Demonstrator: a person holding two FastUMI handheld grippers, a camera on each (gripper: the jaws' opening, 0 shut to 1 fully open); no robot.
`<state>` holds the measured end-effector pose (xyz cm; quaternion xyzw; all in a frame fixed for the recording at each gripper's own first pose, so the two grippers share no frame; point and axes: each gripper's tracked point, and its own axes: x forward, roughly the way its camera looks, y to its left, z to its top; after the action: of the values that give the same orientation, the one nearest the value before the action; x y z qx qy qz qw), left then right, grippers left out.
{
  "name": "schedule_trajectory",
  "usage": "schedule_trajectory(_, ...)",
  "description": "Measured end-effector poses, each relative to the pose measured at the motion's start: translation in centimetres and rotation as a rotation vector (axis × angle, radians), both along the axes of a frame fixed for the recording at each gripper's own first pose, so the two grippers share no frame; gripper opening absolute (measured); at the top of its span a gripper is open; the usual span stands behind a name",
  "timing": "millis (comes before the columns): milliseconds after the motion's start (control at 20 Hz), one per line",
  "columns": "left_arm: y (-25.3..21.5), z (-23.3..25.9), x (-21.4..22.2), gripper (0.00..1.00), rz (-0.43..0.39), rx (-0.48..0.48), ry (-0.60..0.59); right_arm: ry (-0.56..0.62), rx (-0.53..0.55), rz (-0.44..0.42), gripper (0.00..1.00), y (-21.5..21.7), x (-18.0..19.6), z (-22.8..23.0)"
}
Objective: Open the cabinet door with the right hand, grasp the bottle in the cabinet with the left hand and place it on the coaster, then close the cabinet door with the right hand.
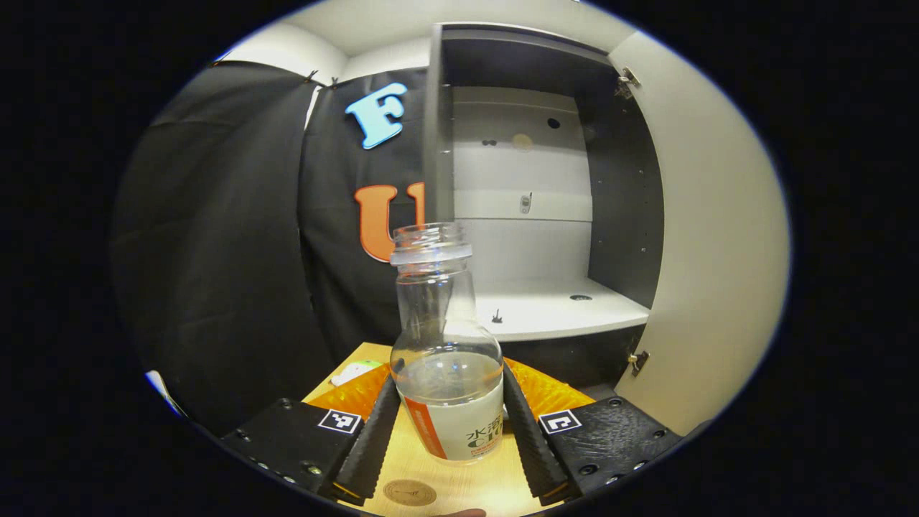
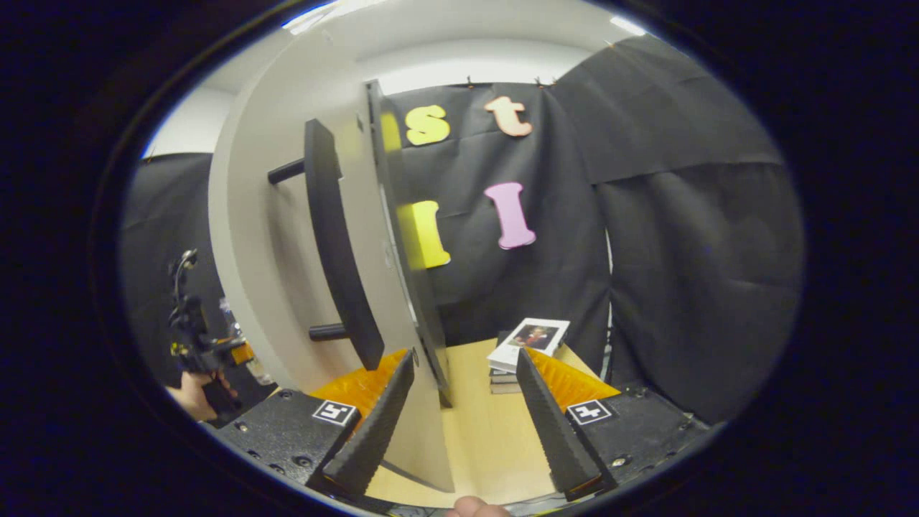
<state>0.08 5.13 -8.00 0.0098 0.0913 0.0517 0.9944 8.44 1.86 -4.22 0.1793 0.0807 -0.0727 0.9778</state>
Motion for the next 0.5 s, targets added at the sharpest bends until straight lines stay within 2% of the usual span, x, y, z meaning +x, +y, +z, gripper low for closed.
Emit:
schedule_trajectory(100,1.6,-3.0,-1.7,0.75,0.011,0.005,0.003,0.066,0.047,-0.081,0.92,-0.2,-2.1,-2.5)
schedule_trajectory(250,3.6,-7.5,-4.0,0.75,0.046,-0.045,0.025,0.150,0.016,-0.186,0.93,0.1,-5.3,-6.8)
schedule_trajectory(400,4.8,-12.5,-4.9,0.75,0.066,-0.123,0.063,0.284,-0.049,-0.164,0.92,2.0,-7.2,-12.7)
schedule_trajectory(500,6.1,-16.3,-5.3,0.75,0.098,-0.152,0.095,0.362,-0.048,-0.122,0.92,3.4,-8.2,-16.7)
